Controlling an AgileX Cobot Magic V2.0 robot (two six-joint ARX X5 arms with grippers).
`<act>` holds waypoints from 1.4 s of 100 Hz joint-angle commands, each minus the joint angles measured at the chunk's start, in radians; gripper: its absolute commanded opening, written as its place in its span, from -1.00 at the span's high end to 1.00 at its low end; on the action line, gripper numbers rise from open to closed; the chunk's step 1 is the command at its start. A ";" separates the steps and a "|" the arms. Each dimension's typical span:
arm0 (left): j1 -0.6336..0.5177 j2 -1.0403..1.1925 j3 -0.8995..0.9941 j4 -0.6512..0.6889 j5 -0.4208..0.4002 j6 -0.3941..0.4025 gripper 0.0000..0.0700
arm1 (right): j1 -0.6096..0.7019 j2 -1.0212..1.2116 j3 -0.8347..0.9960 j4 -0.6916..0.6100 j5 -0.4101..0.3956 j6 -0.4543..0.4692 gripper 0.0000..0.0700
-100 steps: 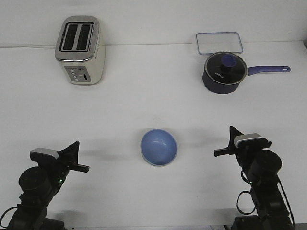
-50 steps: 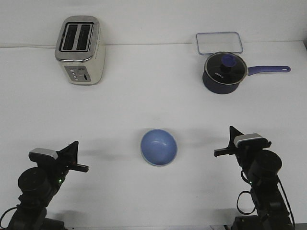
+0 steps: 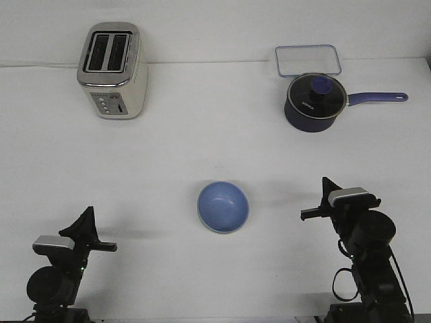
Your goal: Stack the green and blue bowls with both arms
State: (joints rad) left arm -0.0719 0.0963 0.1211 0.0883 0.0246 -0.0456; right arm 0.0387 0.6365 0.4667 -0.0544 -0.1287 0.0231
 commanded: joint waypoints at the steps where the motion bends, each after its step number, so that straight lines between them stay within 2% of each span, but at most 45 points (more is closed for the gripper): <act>1: 0.014 -0.035 -0.024 0.018 -0.004 0.012 0.97 | 0.001 0.005 0.010 0.013 0.000 0.006 1.00; 24: 0.040 -0.093 -0.108 0.079 -0.004 0.011 0.97 | 0.001 0.005 0.010 0.013 0.000 0.006 1.00; 123: 0.039 -0.093 -0.107 0.076 -0.003 0.011 0.97 | 0.002 0.004 0.002 0.031 -0.001 0.006 1.00; 140: 0.039 -0.093 -0.107 0.076 -0.003 0.011 0.97 | -0.001 -0.120 -0.073 0.083 0.006 0.005 1.00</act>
State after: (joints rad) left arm -0.0330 0.0044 0.0334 0.1535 0.0246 -0.0395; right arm 0.0383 0.5610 0.4240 -0.0158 -0.1272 0.0231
